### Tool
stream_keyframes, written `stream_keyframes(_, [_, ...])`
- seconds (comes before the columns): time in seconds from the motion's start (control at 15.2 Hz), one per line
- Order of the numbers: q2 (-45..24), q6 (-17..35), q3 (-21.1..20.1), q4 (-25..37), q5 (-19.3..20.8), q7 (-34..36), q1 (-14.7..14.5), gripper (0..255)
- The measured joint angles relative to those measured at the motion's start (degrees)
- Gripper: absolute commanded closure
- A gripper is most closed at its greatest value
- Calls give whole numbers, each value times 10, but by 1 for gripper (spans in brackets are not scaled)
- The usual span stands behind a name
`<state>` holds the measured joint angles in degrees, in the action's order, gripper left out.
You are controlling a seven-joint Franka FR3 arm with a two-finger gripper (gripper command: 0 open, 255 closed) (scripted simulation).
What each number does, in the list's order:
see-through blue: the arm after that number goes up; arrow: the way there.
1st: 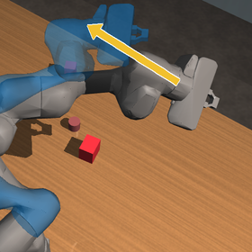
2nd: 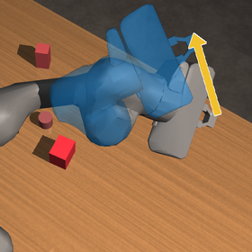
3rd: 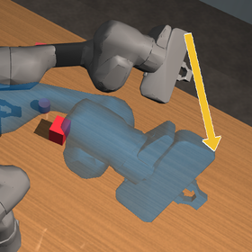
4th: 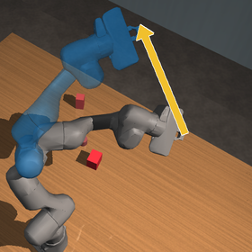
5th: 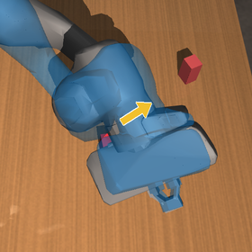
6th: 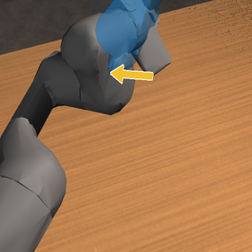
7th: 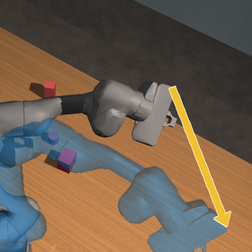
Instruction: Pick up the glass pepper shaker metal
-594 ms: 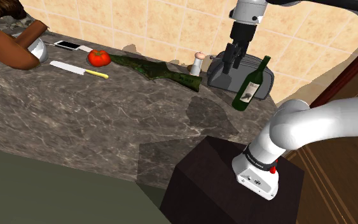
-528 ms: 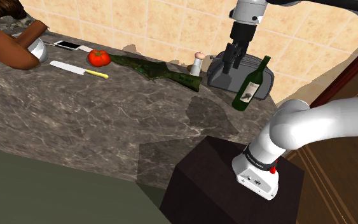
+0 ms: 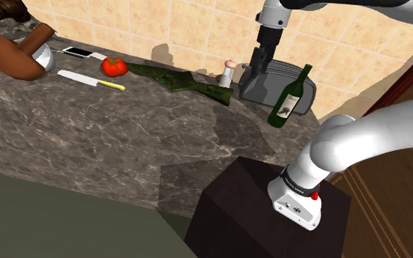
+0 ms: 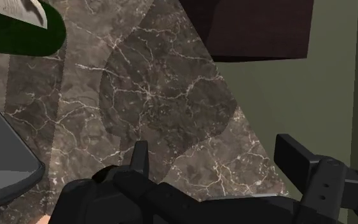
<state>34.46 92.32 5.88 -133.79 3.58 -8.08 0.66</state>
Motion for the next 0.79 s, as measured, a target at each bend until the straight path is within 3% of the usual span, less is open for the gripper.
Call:
stream_keyframes(0.4, [-102, 51, 53, 59, 24, -81, 10, 0])
stream_keyframes(0.79, [-221, 90, 92, 146, 19, -156, 15, 0])
